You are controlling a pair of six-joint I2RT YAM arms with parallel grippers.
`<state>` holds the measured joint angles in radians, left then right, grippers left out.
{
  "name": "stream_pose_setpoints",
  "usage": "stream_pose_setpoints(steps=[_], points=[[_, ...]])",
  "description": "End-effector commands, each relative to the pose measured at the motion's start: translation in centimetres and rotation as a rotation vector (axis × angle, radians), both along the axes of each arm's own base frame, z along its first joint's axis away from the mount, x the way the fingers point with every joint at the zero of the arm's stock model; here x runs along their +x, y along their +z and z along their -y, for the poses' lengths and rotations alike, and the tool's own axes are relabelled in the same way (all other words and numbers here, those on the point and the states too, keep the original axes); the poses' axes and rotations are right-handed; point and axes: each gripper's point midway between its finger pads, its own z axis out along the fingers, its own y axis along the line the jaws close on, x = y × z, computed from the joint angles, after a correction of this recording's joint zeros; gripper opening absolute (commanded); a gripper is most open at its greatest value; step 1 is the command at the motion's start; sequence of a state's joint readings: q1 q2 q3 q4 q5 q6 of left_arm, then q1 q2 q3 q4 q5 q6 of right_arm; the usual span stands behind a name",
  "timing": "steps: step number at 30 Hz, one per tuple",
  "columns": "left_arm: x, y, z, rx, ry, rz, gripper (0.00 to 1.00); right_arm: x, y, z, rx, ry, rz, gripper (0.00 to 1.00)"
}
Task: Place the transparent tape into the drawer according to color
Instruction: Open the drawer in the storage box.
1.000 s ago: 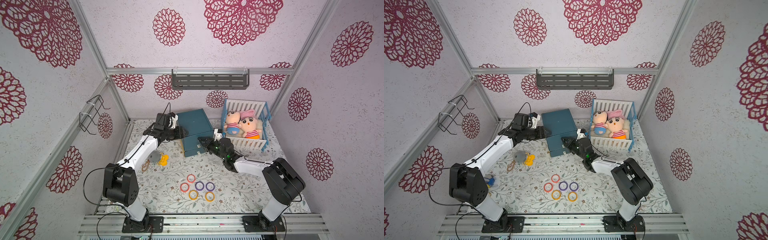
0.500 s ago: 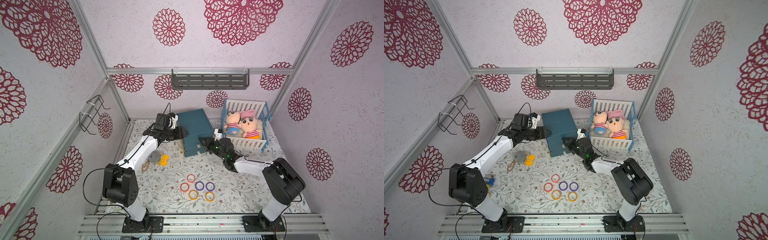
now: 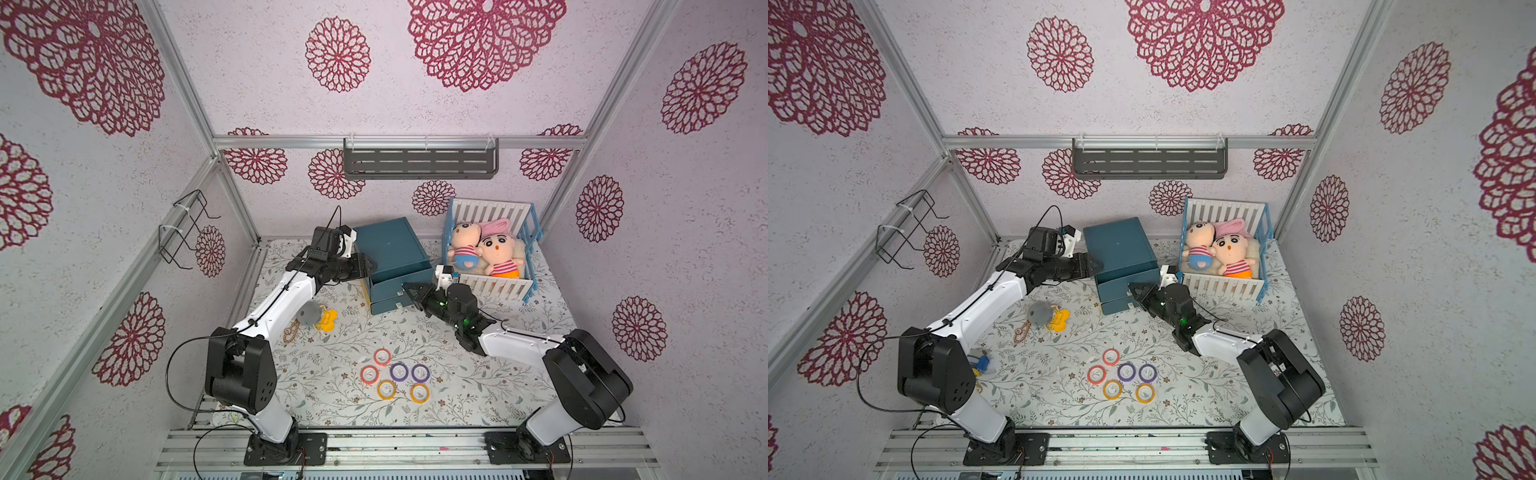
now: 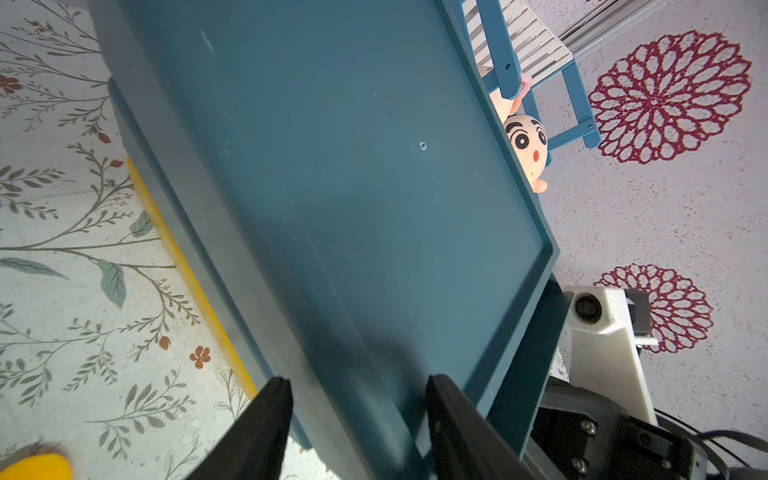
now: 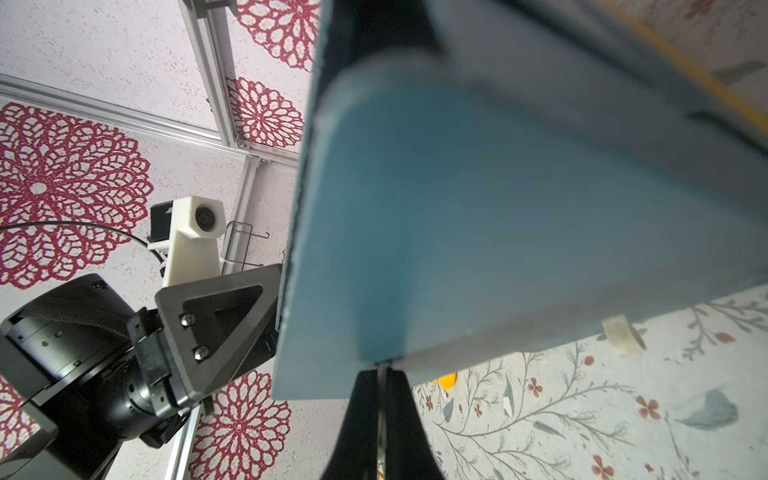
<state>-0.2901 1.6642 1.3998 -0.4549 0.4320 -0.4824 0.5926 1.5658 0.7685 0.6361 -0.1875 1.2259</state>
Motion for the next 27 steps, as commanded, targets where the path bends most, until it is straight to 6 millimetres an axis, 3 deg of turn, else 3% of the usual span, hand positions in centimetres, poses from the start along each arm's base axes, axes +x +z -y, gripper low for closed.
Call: stream_pose_setpoints(steps=[1, 16, 27], points=[[-0.4, 0.4, 0.0, 0.019, -0.007, 0.015, 0.58, -0.9, 2.1, 0.3, 0.025, -0.003, 0.038, 0.0], [-0.5, 0.4, -0.2, 0.031, -0.002, 0.016, 0.58, -4.6, 1.2, 0.9, 0.009, 0.009, 0.016, 0.0], [-0.5, 0.6, -0.4, 0.037, 0.003, 0.021, 0.58, -5.9, -0.1, 1.3, -0.013, 0.014, -0.013, 0.0]])
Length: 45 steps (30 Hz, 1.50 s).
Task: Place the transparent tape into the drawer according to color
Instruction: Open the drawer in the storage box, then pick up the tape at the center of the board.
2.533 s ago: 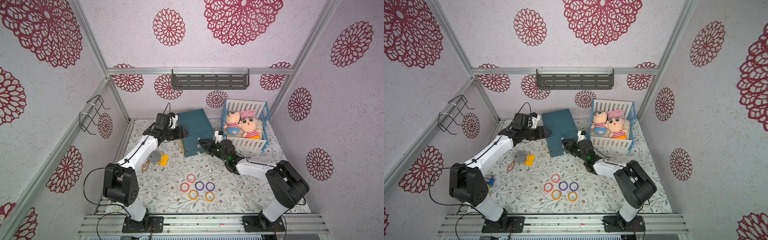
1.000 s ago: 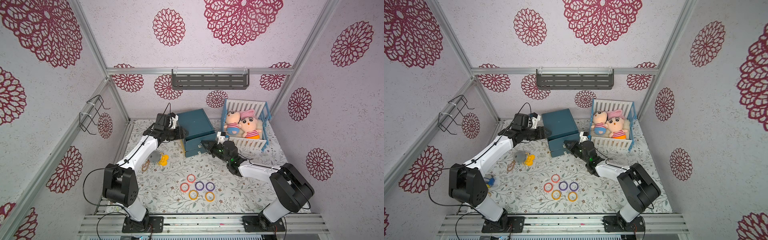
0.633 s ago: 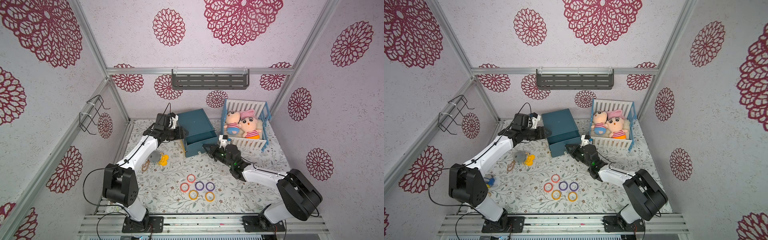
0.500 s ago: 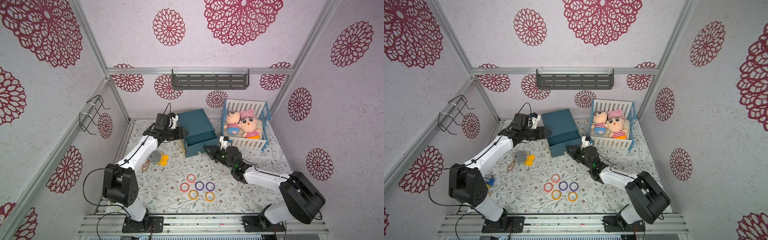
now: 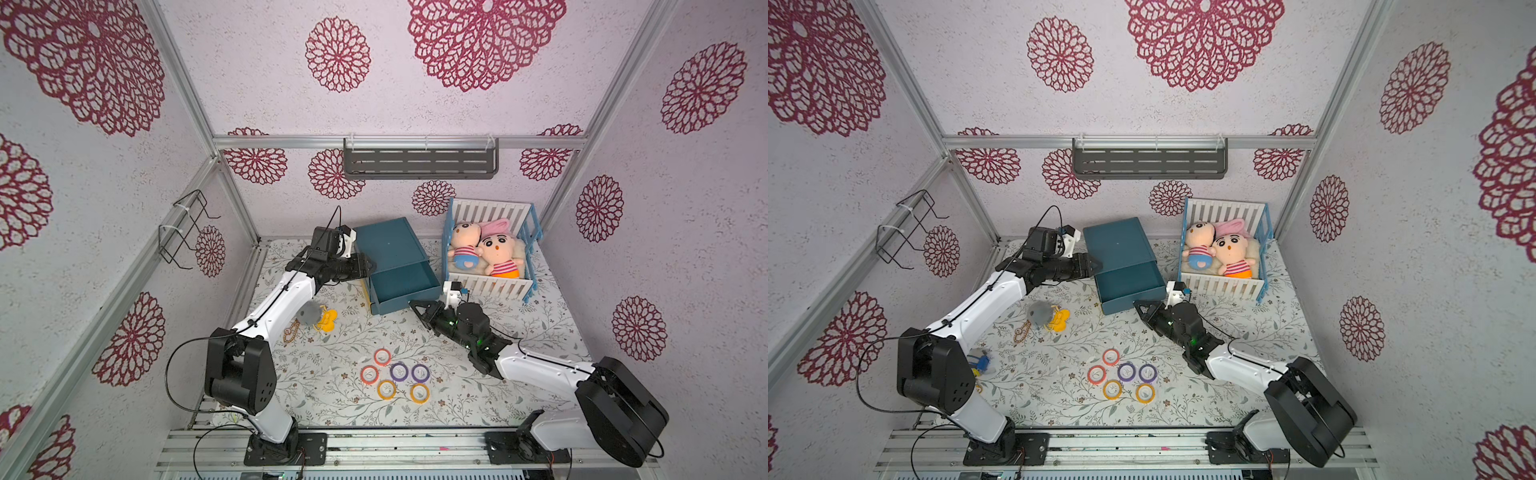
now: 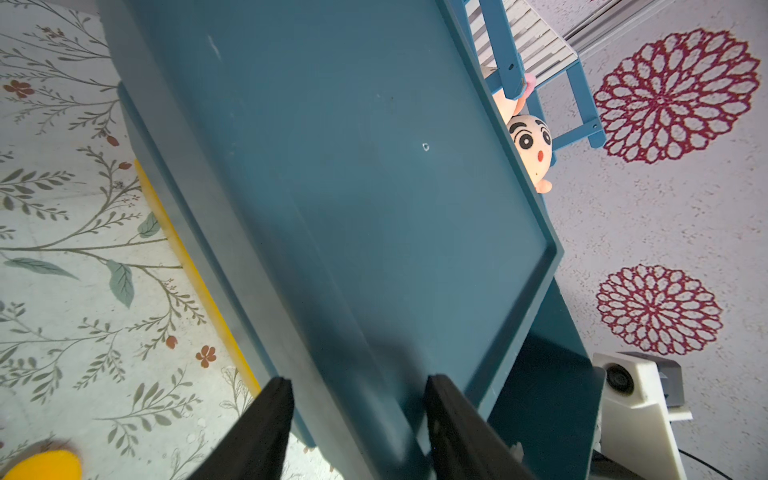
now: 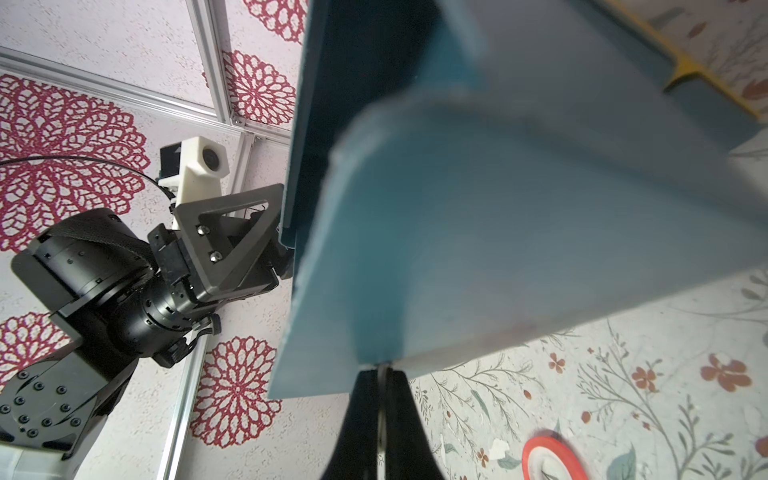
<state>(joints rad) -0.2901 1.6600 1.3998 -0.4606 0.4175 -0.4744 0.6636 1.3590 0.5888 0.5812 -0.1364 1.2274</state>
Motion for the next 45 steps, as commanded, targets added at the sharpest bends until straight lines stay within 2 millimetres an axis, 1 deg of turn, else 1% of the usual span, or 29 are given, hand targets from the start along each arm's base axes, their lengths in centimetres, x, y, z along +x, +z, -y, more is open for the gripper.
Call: stream_pose_setpoints(steps=[1, 5, 8, 11, 14, 15, 20, 21, 25, 29, 33, 36, 40, 43, 45], points=[[-0.6, 0.6, -0.2, 0.022, -0.001, 0.015, 0.58, -0.3, 0.7, 0.0, 0.012, -0.004, 0.009, 0.0], [-0.7, 0.8, -0.3, 0.024, 0.0, 0.019, 0.6, -0.3, 1.6, -0.1, 0.005, 0.004, 0.04, 0.35], [-0.8, 1.0, -0.4, 0.027, 0.004, 0.026, 0.66, -0.4, 2.6, 0.2, -0.023, 0.0, 0.074, 0.56], [-0.8, 1.5, -0.6, 0.029, 0.01, 0.039, 0.74, -0.6, 3.7, 0.8, -0.063, -0.008, 0.107, 0.76], [-0.9, 2.2, -0.7, 0.026, 0.019, 0.052, 0.81, -1.0, 4.3, 1.3, -0.115, -0.01, 0.128, 0.95], [-1.0, 2.4, -0.8, 0.025, 0.02, 0.057, 0.84, -1.2, 4.3, 1.5, -0.135, -0.007, 0.133, 0.99], [-1.7, 3.7, -1.4, 0.025, 0.044, 0.085, 0.99, -2.3, 4.8, 2.2, -0.253, 0.035, 0.206, 0.99], [-2.0, 3.8, -1.7, 0.028, 0.052, 0.089, 0.98, -2.6, 4.8, 2.3, -0.273, 0.05, 0.22, 0.99], [-3.5, 4.2, -2.8, 0.039, 0.085, 0.107, 0.97, -4.0, 4.5, 2.1, -0.357, 0.137, 0.264, 0.99], [-5.5, 4.0, -3.7, 0.038, 0.11, 0.114, 0.97, -5.3, 2.3, 2.1, -0.473, 0.236, 0.224, 0.99], [-7.2, 2.9, -4.4, 0.027, 0.137, 0.094, 0.97, -6.4, -0.7, 3.1, -0.595, 0.297, 0.152, 0.99], [-8.1, 1.8, -4.8, 0.028, 0.149, 0.075, 0.97, -7.2, -2.6, 4.1, -0.672, 0.319, 0.096, 0.99], [-9.2, 0.4, -5.4, 0.031, 0.171, 0.058, 0.97, -8.0, -4.4, 5.6, -0.767, 0.314, 0.036, 0.99], [-9.7, -0.2, -5.6, 0.021, 0.181, 0.06, 0.97, -8.6, -5.8, 6.5, -0.826, 0.31, -0.005, 0.99], [-9.9, -0.6, -5.7, 0.019, 0.188, 0.061, 0.97, -9.1, -7.0, 6.8, -0.865, 0.322, -0.04, 0.99]])
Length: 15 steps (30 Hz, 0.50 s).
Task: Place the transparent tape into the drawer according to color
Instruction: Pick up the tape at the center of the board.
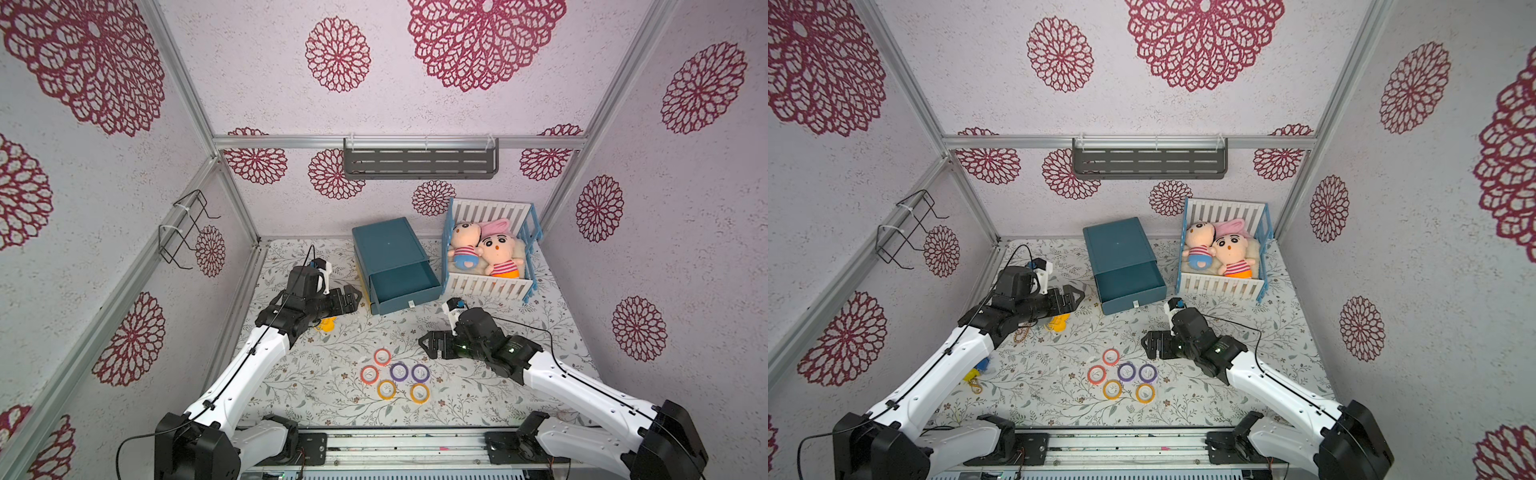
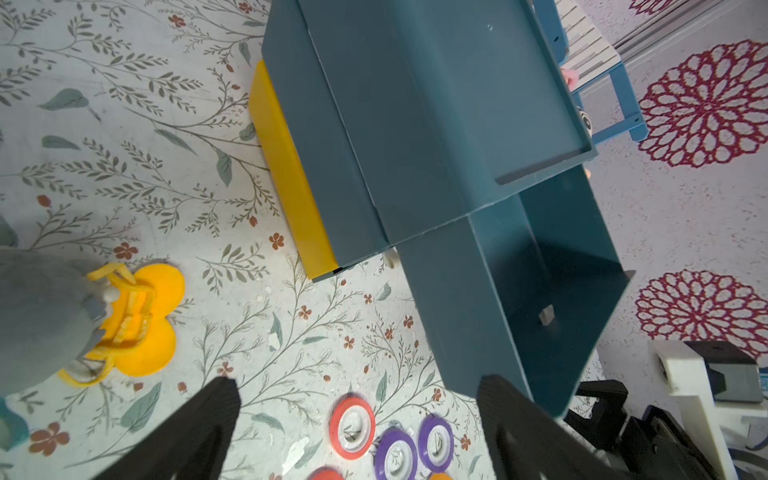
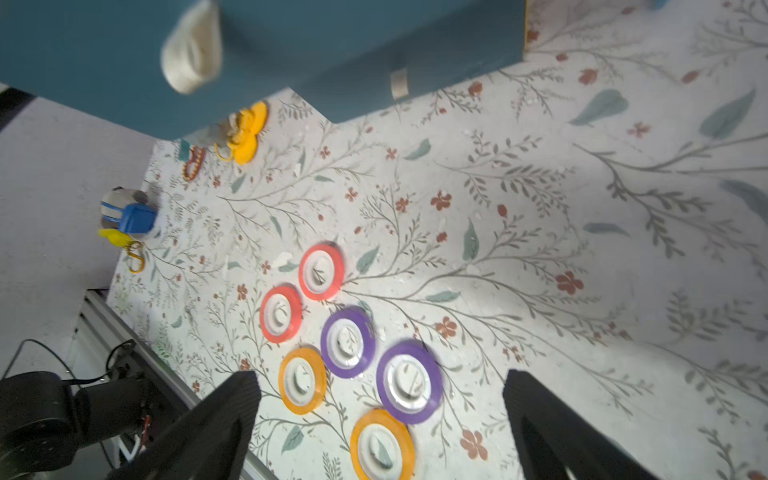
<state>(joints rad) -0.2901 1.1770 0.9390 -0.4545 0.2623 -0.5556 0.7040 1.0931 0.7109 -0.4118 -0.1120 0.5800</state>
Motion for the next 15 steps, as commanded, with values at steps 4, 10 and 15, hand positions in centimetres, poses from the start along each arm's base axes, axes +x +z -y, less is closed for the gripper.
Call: stream_pose_setpoints(steps=[4, 10, 15], points=[[0.0, 0.0, -0.1, -0.022, 0.02, 0.042, 0.97, -1.5, -3.1, 1.0, -0.171, 0.012, -0.041, 0.96], [-0.1, -0.4, -0.2, -0.013, 0.018, 0.038, 0.97, -2.3, -5.8, 0.3, -0.248, 0.029, -0.087, 0.89], [-0.3, -0.6, -0.2, -0.011, 0.017, 0.034, 0.97, -2.8, -7.4, -0.3, -0.301, 0.04, -0.111, 0.84]])
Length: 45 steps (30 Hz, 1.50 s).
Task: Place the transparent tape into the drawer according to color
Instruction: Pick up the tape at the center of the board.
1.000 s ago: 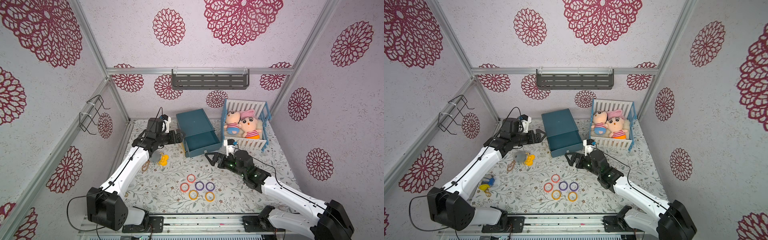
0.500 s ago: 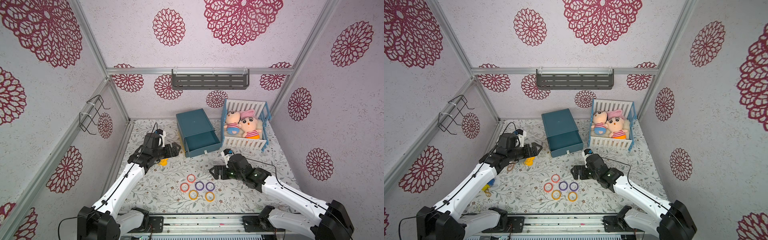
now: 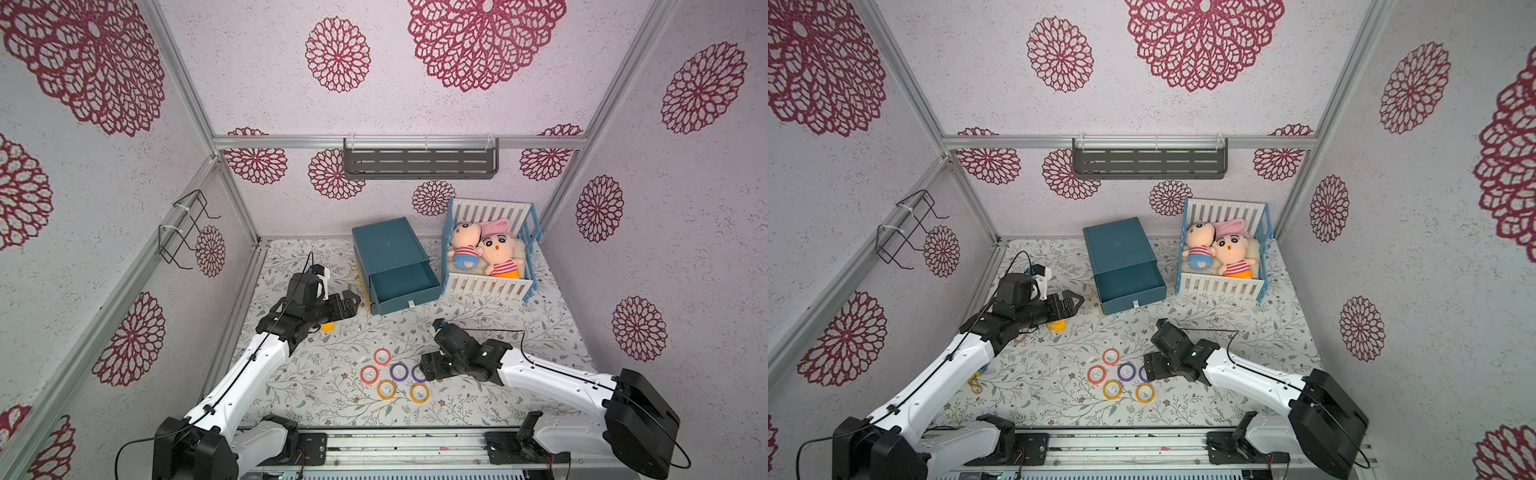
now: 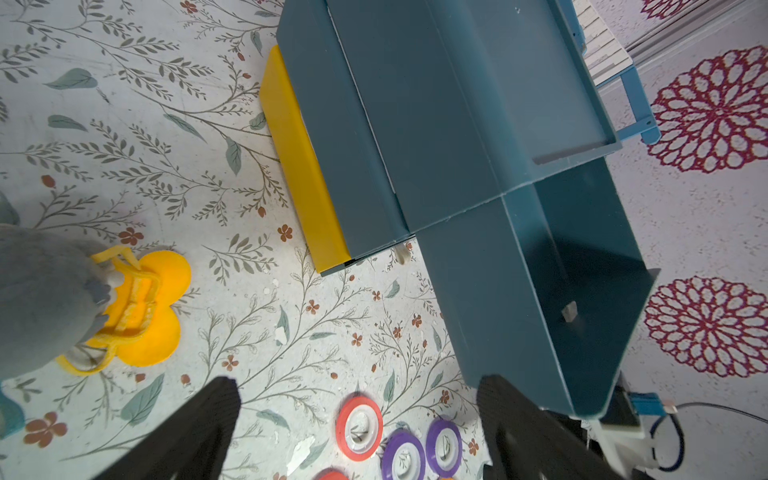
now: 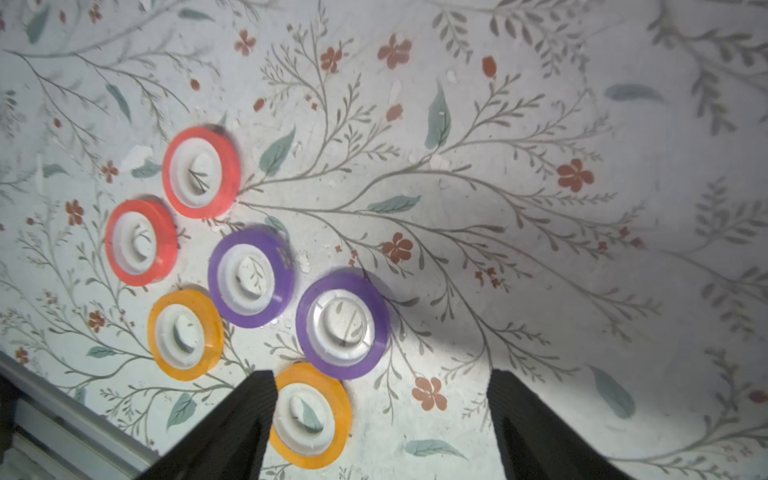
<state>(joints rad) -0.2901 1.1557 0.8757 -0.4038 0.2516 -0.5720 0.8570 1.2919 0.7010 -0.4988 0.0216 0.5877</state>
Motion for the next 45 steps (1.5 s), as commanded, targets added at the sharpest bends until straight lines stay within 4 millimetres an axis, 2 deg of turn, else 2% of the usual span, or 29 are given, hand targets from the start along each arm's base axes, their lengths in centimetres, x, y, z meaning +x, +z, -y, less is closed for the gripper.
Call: stream_pose_setpoints(steps=[1, 7, 24, 32, 41, 45], points=[[0.0, 0.4, 0.0, -0.003, -0.002, 0.031, 0.97, 0.5, -0.2, -0.2, -0.029, -0.023, 0.028, 0.83], [-0.3, -0.1, -0.1, 0.004, -0.001, 0.02, 0.97, 0.5, -1.2, -0.2, -0.066, -0.04, 0.013, 0.78], [-0.7, 0.1, -1.0, 0.009, 0.016, 0.03, 0.97, 1.1, -3.1, -0.2, -0.193, -0.015, -0.034, 0.75], [-0.6, 0.1, -1.1, 0.006, 0.02, 0.035, 0.97, 0.7, -4.1, 1.7, -0.312, -0.011, -0.058, 0.67], [-0.7, 0.2, -1.2, 0.009, 0.021, 0.035, 0.97, -0.7, -4.6, 4.4, -0.38, -0.009, -0.132, 0.63], [-0.7, 0.1, -1.2, 0.01, 0.019, 0.034, 0.97, -0.6, -4.5, 4.6, -0.395, 0.007, -0.148, 0.58]])
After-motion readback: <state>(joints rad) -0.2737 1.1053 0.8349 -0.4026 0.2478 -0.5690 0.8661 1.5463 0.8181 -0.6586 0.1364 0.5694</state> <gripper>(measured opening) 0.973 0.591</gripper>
